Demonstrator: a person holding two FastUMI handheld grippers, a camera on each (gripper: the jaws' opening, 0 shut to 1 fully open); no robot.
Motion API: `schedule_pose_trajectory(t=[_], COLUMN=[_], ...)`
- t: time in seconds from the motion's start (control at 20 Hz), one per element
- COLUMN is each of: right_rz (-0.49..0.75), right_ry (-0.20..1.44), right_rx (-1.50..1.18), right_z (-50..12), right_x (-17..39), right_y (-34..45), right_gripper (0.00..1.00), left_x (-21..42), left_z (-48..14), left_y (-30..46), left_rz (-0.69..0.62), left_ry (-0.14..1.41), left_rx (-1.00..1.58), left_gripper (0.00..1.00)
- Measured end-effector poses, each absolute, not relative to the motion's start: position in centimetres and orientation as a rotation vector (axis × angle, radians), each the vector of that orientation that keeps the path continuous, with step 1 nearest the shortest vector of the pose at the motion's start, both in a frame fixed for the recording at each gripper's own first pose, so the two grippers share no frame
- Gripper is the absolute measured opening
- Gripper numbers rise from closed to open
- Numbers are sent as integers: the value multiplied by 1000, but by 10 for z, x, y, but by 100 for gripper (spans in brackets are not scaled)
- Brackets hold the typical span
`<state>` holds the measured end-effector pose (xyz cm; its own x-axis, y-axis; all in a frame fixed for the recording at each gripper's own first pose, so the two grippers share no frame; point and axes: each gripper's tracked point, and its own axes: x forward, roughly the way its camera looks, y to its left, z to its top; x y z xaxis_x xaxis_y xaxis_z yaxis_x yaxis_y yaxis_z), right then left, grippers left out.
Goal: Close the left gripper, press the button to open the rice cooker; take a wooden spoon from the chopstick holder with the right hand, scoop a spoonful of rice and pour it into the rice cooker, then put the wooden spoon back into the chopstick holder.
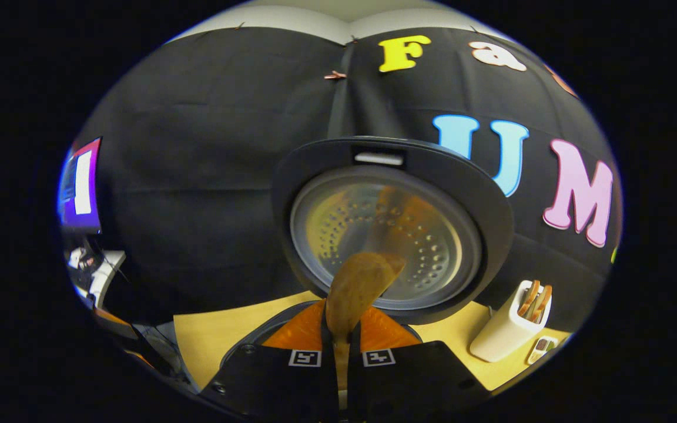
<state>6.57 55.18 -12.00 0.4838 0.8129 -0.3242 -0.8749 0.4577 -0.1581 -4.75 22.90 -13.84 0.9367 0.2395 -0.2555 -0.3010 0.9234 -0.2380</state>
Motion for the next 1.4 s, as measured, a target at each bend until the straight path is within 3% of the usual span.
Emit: schedule_pose_trajectory(t=[0.05, 0.2, 0.5, 0.9, 1.4], right_rz=[1064, 1089, 1029, 803, 443], right_ry=[205, 194, 230, 256, 233], right_rx=[-344, -391, -280, 29, 101], right_z=[-123, -128, -105, -32, -9], right_x=[62, 54, 63, 101, 180], right_y=[551, 548, 533, 440, 210], right_gripper=[7, 11, 11, 11, 11], left_x=[-48, -51, -51, -38, 8], left_z=[-138, -140, -134, -112, -81], left_y=[229, 230, 223, 188, 143], left_rz=[279, 282, 274, 199, 152], left_ry=[222, 225, 210, 170, 141], left_rx=[-277, -284, -254, -195, -103], left_gripper=[96, 92, 96, 96, 96])
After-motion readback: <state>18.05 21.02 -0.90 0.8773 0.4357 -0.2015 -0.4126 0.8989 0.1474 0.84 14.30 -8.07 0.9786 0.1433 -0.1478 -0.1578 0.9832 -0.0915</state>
